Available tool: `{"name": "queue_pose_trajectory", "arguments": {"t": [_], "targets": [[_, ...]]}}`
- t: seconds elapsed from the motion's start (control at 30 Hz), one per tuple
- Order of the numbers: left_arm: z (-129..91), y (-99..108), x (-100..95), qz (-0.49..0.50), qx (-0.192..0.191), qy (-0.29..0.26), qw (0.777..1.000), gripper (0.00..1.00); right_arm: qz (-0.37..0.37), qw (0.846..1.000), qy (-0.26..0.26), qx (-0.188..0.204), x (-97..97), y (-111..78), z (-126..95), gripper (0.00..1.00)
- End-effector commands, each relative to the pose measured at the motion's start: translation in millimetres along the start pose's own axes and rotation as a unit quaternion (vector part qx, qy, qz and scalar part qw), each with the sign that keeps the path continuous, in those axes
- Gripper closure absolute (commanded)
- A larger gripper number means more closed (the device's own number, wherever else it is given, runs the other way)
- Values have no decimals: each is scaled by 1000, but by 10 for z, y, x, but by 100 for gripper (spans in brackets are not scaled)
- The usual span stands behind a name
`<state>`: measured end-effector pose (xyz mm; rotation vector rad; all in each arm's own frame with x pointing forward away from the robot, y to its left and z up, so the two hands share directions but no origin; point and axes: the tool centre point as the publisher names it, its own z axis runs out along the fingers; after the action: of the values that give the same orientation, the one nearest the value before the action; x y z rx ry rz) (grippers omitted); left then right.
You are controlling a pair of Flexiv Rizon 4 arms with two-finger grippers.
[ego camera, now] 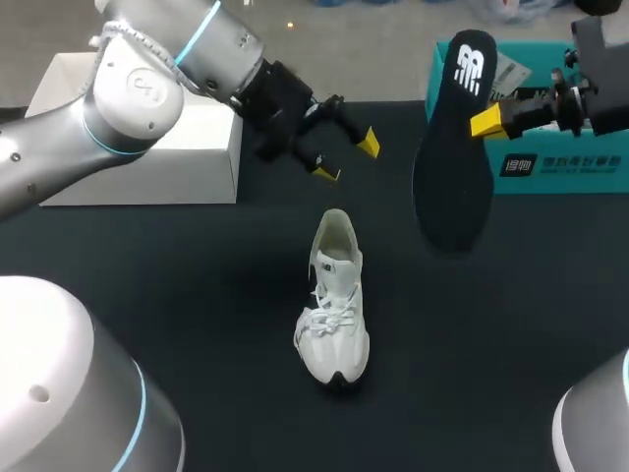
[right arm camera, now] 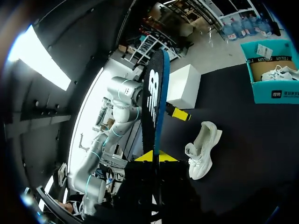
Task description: Take the shoe out of the shoebox, open the shoe tongue, remove and reinsert the insole, then place the shoe into the shoebox
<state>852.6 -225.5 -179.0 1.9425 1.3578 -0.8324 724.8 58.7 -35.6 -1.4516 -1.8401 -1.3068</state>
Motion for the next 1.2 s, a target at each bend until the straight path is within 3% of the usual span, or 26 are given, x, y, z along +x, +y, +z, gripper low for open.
{"name": "queue_pose_trajectory", "arguments": {"t": [0.03,0.17,0.37,0.5,0.67,0.77,1.07,1.2], "targets": [[-134,-64,-43,-1,-81,-69,994,0,20,1000,19,12,-133,209,56,100],[-309,-18,-235,10,-120,-103,987,0,54,998,27,10,-230,366,85,100],[-469,-25,-561,29,-128,-174,976,0,76,995,44,36,-285,531,237,100],[-527,-46,-706,31,-122,-208,970,14,82,995,53,35,-274,640,294,100],[-582,-103,-825,41,-134,-230,963,19,102,992,64,37,-316,751,371,100],[-610,-144,-895,48,-133,-242,960,17,117,989,77,46,-347,803,449,100],[-547,-152,-997,76,-129,-261,954,12,111,990,50,71,-346,987,725,100],[-482,-100,-1034,86,-134,-269,950,27,124,988,48,77,-324,1001,816,100]]}}
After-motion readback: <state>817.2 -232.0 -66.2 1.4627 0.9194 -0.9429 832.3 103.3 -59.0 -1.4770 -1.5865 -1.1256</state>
